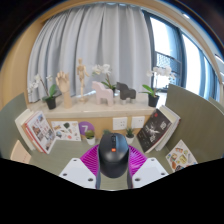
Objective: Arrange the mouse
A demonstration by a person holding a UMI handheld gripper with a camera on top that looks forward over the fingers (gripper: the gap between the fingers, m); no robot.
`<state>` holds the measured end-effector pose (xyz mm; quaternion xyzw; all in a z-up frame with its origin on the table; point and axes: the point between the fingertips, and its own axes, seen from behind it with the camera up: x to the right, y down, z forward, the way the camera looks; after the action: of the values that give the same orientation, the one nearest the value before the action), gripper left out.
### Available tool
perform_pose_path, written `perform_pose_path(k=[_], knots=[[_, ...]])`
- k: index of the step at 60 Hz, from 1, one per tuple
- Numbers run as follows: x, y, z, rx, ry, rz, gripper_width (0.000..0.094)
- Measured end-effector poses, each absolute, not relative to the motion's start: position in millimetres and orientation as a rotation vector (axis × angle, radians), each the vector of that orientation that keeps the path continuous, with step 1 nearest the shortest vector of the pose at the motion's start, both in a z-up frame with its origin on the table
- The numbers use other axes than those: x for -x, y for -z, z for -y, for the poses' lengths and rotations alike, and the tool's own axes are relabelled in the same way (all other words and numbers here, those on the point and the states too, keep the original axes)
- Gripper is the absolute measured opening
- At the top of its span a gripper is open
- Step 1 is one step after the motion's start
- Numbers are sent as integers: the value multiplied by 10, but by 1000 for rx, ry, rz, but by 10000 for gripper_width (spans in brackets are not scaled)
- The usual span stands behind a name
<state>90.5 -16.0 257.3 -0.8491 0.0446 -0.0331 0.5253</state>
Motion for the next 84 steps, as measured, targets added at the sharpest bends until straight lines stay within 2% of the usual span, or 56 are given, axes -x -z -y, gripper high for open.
perform_pose_path(k=[5, 10, 18, 26, 32, 36, 41, 48, 50, 51, 55, 62, 77, 84], knots=[[-276, -2741, 234, 2013, 13, -79, 359], [270, -2514, 332, 2049, -14, -41, 360], [982, -1559, 565, 2213, -72, 0, 357], [1266, -530, 844, 2391, -63, 25, 359], [1364, -60, 993, 2468, -50, 13, 360], [1390, 141, 1090, 2509, -46, 21, 361], [1388, 128, 1080, 2483, -14, 38, 386], [1404, 185, 1109, 2509, -50, -29, 507], [1414, 163, 1093, 2508, -61, -34, 538], [1398, 162, 1104, 2515, -63, -40, 591], [1319, 47, 1125, 2520, -29, -68, 873], [1252, -465, 1105, 2451, -15, -86, 858], [1066, -1798, 1435, 2313, -32, -59, 857], [919, -2275, 1672, 2237, -21, -35, 857]])
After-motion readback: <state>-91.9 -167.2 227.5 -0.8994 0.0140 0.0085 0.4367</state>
